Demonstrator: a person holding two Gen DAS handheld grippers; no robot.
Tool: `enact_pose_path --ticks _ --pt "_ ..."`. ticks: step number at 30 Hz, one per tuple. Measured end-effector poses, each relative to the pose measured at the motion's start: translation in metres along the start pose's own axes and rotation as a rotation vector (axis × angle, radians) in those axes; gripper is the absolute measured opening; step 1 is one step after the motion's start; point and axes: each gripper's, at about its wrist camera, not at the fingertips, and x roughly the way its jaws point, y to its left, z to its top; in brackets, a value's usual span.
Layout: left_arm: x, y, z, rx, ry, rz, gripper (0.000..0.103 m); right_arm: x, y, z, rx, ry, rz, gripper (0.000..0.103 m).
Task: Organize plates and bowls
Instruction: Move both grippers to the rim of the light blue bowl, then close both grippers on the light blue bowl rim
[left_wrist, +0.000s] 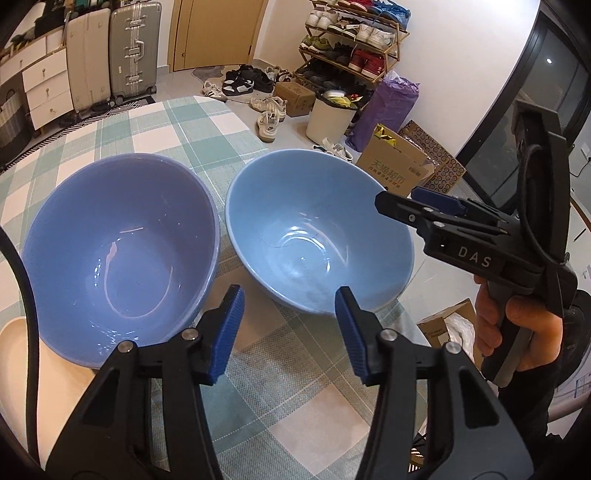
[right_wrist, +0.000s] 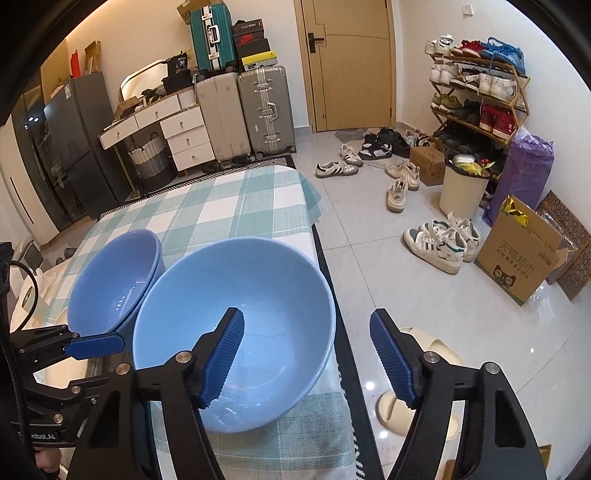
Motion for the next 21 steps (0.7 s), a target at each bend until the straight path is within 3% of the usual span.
enact_pose_path --ticks 14,21 --pt "0.014 0.002 0.005 0.003 0.011 0.005 0.048 0.03 -0.011 -0.007 0.032 0.043 -0.008 0.037" --pt "0.021 0.002 0.009 0.017 0.016 0.011 0.041 0.032 -0.013 -0.005 0.038 0.043 -0.013 0.024"
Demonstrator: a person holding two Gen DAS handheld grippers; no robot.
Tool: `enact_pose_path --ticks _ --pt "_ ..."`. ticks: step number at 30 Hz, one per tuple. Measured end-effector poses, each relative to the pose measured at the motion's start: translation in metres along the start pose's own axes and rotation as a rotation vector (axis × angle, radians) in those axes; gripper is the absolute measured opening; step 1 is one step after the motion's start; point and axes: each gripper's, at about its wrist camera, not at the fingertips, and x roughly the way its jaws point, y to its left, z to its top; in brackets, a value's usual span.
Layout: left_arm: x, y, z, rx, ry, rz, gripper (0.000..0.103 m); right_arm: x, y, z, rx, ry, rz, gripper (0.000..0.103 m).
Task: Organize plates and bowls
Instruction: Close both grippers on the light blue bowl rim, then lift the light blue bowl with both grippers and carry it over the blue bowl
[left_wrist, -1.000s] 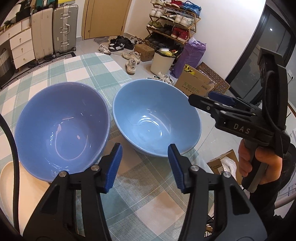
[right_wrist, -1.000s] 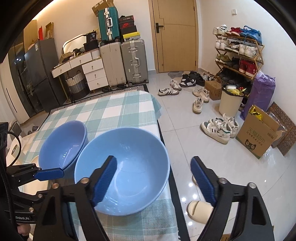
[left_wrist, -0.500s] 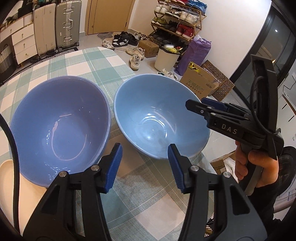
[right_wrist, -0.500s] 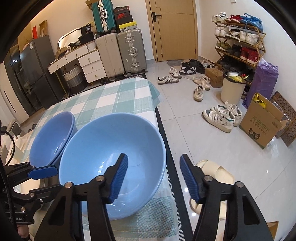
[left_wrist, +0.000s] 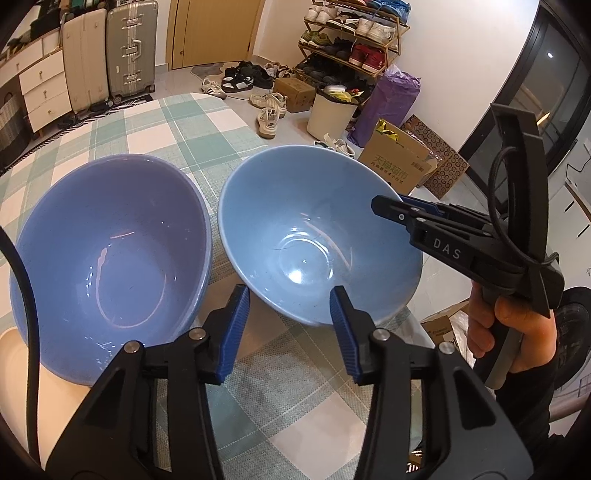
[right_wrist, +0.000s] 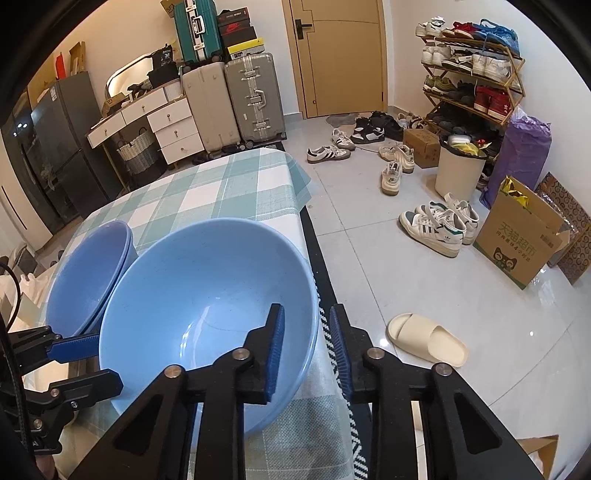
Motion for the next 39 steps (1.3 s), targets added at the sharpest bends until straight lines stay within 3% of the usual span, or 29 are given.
enact_pose_path --ticks 5,22,39 --pt "0.004 0.002 0.001 -0.004 0.002 0.006 0.035 0.001 0.003 0.001 -0.019 -0.001 0.0 0.019" --pt "0.0 -0.001 0.002 0.029 -0.028 0.034 0.033 -0.006 0.007 -0.003 -0.023 -0.015 -0.022 0.019" --pt "-0.043 0.004 0.011 0.047 -0.129 0.059 0.033 -0.052 0.029 0.008 -0.059 -0.109 -0.032 0.019"
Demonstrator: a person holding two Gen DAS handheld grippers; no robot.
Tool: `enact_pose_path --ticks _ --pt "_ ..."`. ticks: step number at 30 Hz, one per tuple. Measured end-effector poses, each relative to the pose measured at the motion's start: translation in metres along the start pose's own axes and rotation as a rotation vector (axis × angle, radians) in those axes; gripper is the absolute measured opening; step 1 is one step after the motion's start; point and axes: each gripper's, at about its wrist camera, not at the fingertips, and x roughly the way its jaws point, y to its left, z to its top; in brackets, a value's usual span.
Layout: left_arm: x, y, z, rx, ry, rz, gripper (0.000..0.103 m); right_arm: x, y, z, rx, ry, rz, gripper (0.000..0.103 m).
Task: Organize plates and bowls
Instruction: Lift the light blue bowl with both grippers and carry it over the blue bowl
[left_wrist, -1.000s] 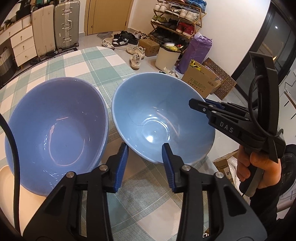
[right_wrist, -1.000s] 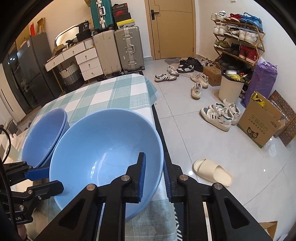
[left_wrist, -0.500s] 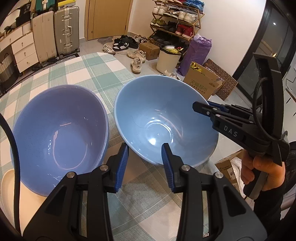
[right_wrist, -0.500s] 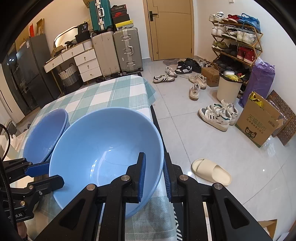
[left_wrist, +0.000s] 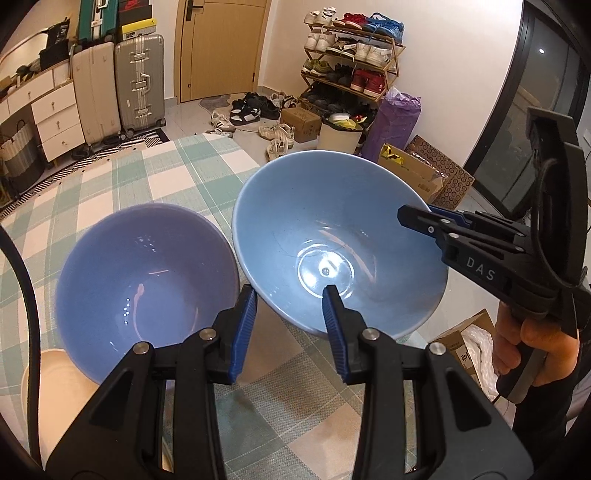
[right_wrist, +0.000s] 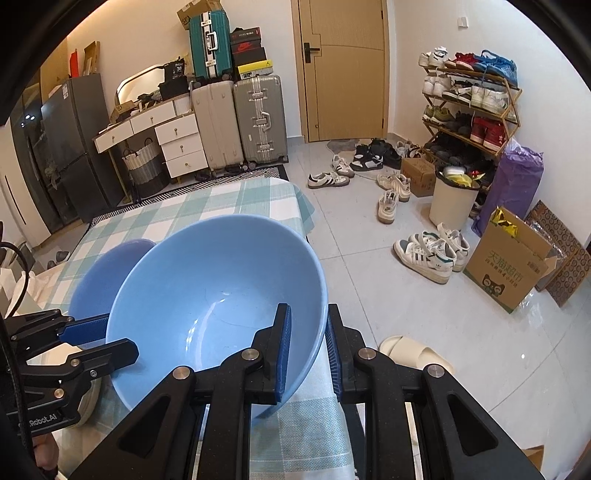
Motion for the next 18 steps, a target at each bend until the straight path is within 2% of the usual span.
enact_pose_path --ticks 18 --pt "-0.065 0.017 0.009 -0.03 -0.122 0.046 0.033 -0.041 0.042 0.029 -0.052 -0.088 0.02 0.019"
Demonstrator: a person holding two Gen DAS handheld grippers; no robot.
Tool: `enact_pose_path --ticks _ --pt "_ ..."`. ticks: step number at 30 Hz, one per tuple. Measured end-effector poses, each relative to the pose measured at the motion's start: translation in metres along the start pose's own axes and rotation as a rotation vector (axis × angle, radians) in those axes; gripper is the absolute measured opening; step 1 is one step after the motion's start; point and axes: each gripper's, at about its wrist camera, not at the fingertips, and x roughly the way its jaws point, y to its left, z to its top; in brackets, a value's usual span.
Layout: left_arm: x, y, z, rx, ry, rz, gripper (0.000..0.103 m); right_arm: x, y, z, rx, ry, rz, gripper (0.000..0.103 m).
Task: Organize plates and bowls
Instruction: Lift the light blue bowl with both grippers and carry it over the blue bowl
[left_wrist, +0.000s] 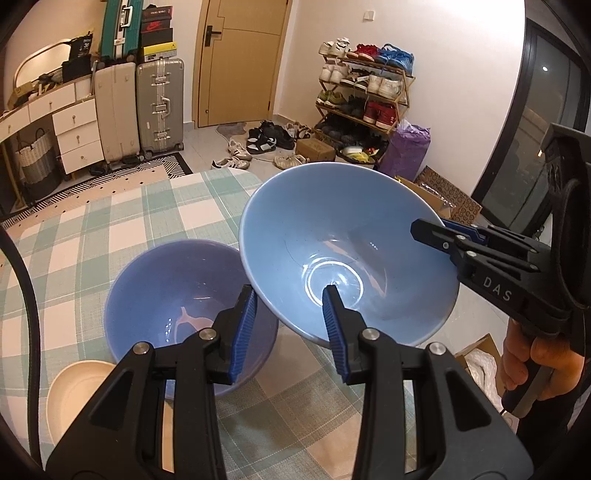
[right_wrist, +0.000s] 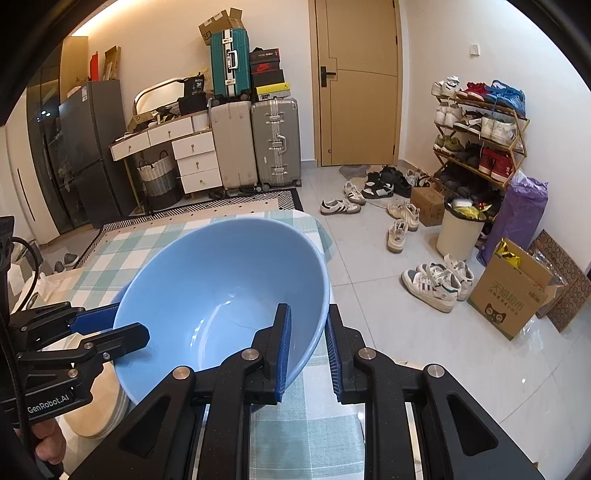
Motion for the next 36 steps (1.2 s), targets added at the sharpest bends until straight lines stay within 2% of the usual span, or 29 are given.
enact_pose_path --ticks 21,36 --pt "-0.046 0.028 0.004 -0.049 -0.085 0.08 0.033 -0.002 0.042 0.023 -0.005 -0.037 0.051 0.019" --pt "-0.05 0.082 -0.007 -0.123 -0.081 0.157 0.033 0.028 0.084 0.026 -0.063 -0.004 0.119 0.02"
